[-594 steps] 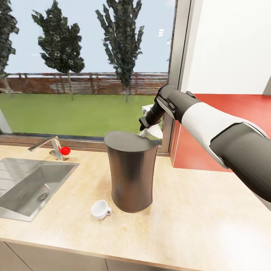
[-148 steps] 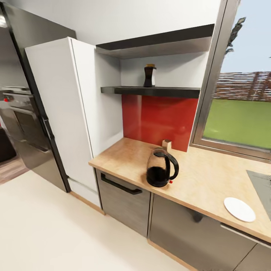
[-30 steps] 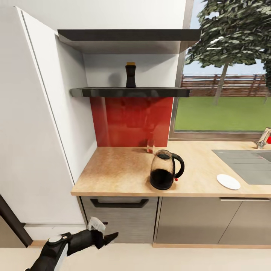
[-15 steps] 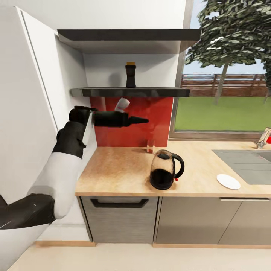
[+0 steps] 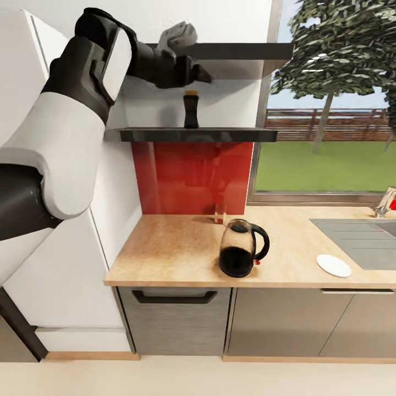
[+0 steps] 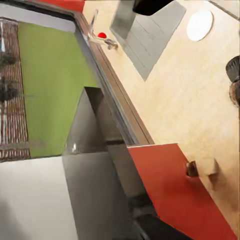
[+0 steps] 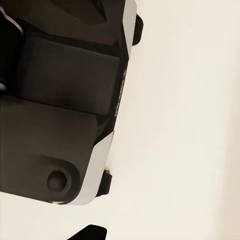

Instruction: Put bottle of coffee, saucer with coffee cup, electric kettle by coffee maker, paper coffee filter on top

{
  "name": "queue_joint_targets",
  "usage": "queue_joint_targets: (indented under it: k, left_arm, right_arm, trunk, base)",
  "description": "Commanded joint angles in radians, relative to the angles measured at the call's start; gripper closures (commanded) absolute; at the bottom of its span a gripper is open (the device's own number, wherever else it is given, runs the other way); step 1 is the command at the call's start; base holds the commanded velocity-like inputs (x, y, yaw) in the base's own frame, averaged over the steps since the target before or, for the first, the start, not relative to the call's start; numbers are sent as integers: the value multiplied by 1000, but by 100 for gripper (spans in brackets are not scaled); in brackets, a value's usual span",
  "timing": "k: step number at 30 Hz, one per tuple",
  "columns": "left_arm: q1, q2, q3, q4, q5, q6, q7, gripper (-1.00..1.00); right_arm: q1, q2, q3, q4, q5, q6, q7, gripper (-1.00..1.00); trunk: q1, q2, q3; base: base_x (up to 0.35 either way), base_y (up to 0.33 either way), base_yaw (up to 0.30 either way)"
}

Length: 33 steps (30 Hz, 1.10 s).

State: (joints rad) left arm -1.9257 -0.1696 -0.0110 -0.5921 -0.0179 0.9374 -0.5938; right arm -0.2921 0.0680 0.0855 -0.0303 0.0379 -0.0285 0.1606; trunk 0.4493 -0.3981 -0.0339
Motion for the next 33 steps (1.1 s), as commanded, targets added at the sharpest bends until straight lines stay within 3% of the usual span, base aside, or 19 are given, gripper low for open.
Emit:
queue_joint_targets:
  k: [1,2,3,4,8,11,13,16,17,26,29,33]
  left_arm:
    - [-5,-4,-1,-1,11,-26,71,-100]
    - [-8,-5,-1,-1,29,-56,143,-100]
    - [-15,-5,-2,0,70,-103,287,-100]
    - [-20,-5,-2,0,90,-118,354,-100]
    - [-29,-5,-6,6,117,-147,486,-100]
    - [-26,-5,-22,10,105,-209,536,-100]
    - [-15,-5,-67,14,69,-260,552,-100]
    - [9,-5,-105,16,49,-326,585,-100]
    - [59,-5,-118,14,42,-362,687,-100]
    - [144,-5,-118,4,44,-391,755,-100]
    - [175,-5,-118,9,55,-464,832,-100]
    - [183,-5,-119,12,79,-494,861,-100]
  right_arm:
    - [-1,-2,6,1,3,-3,0,-100]
    - [-1,-4,6,1,3,-3,-1,-100]
    - [-1,-9,5,3,2,-2,-13,-100]
    - [-1,-11,5,3,2,-3,-31,-100]
    - [10,-14,4,4,2,-3,-129,-100]
    - [26,-28,4,4,-11,-3,-212,-100]
    - [30,-33,5,4,-33,-3,-228,-100]
    - [32,-36,5,4,-45,-2,-232,-100]
    - [33,-36,4,4,-50,-2,-180,-100]
    - [32,-36,3,2,-52,-1,-156,-100]
    - [32,-34,5,3,-53,-1,-155,-100]
    - [33,-33,5,4,-53,-1,-155,-100]
  trunk:
    - [1,-2,-2]
    - [1,-2,-2]
    - [1,-2,-2]
    - [1,-2,-2]
    - [1,-2,-2]
    - [1,-2,-2]
    - [1,-2,-2]
    - [1,-2,-2]
    - [1,-2,-2]
    - [1,-2,-2]
    - [1,-2,-2]
    - [1,-2,-2]
  base:
    - [0,0,0]
    - [0,0,0]
    - [0,0,0]
    - [0,0,0]
    - [0,0,0]
    - [0,0,0]
    - [0,0,0]
    - [0,0,0]
    - [0,0,0]
    - [0,0,0]
    - [0,0,0]
    - [0,0,0]
